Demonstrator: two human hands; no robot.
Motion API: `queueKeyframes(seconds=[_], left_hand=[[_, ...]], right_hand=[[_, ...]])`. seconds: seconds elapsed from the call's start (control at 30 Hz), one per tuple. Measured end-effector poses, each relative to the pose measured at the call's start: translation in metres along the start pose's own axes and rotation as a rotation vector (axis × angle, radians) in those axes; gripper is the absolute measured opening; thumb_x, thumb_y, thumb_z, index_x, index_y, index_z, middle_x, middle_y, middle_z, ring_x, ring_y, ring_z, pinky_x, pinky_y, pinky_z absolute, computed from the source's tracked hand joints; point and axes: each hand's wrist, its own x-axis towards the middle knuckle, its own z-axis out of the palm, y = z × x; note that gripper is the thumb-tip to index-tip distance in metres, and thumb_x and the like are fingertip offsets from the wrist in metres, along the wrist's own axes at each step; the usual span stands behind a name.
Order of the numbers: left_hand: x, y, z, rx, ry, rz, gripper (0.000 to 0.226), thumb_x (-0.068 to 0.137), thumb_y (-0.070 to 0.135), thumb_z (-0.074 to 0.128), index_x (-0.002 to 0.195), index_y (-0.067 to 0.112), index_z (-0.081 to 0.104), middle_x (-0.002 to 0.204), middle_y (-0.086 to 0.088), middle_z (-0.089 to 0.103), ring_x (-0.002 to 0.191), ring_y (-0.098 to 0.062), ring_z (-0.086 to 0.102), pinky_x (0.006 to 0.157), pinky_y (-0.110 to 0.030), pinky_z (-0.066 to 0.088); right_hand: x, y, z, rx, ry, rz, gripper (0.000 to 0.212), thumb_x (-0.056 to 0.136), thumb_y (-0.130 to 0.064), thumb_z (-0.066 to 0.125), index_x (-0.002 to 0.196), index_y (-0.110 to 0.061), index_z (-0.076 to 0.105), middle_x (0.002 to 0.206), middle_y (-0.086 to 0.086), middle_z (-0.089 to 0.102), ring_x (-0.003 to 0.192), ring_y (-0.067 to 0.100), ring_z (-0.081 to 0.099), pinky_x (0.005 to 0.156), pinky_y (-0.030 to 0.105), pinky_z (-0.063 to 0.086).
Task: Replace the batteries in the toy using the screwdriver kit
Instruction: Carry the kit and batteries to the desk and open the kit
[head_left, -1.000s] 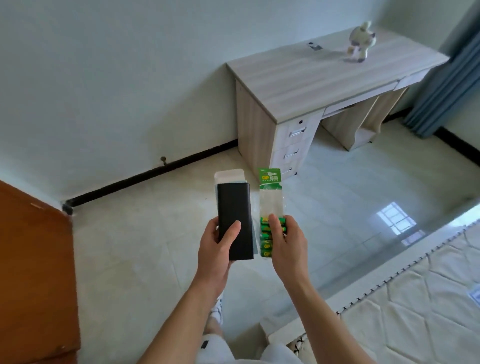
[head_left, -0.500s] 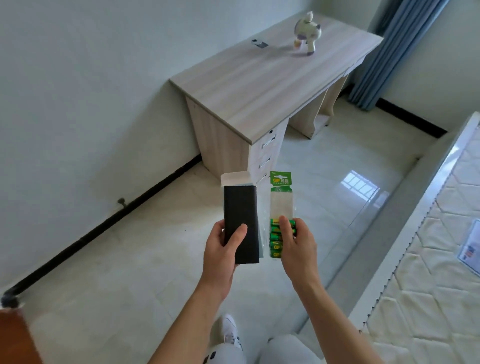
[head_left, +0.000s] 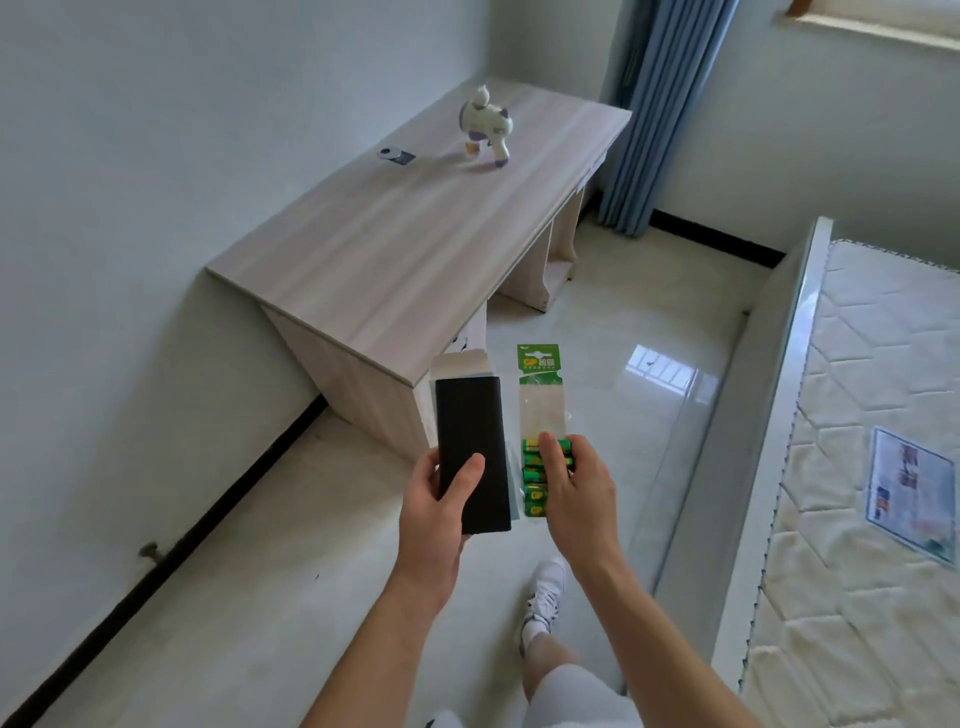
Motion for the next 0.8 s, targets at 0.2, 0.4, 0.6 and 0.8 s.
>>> queueKeyframes(seconds=[0.2,0.4,0.6,0.8], left_hand=[[0.094,0.032,0.093,0.023,-0.026,0.021,0.029,0.091,0.017,0.067,0.119,0.015,0.061,0.108,-0.01,0.073,0.096,-0.025,0.074,0.074,-0.039,0.061],[0.179,0.056,0.194,0.055,-0.054,0.051,0.034,0.09,0.021,0.069,0.123,0.016,0.06,0.114,-0.011,0.071,0.101,-0.027,0.072,0.079,-0.044,0.061],[0.238,0.068,0.247,0.099,-0.073,0.035,0.033,0.089,0.021,0.069,0.12,0.015,0.062,0.113,-0.012,0.071,0.099,-0.027,0.072,0.074,-0.039,0.06],[0.308,0.078,0.282,0.102,-0.046,0.0,0.027,0.089,0.021,0.069,0.114,0.018,0.064,0.111,-0.01,0.071,0.092,-0.019,0.073,0.067,-0.032,0.059]], right_hand=[[0.124,-0.029,-0.032,0.029,0.011,-0.019,0.028,0.1,-0.035,0.052,0.087,-0.011,0.059,0.077,-0.002,0.063,0.061,0.0,0.06,0.051,0.012,0.045],[0.242,-0.043,-0.076,0.041,0.066,-0.026,0.032,0.1,-0.037,0.052,0.087,-0.009,0.059,0.076,0.003,0.063,0.065,0.014,0.06,0.051,0.018,0.047],[0.318,-0.045,-0.091,0.084,0.073,0.017,0.031,0.1,-0.036,0.051,0.088,-0.009,0.059,0.076,0.003,0.064,0.067,0.016,0.061,0.055,0.023,0.049],[0.389,-0.048,-0.096,0.083,0.077,0.039,0.034,0.1,-0.037,0.051,0.087,-0.006,0.058,0.077,0.008,0.064,0.064,0.014,0.058,0.051,0.018,0.045]])
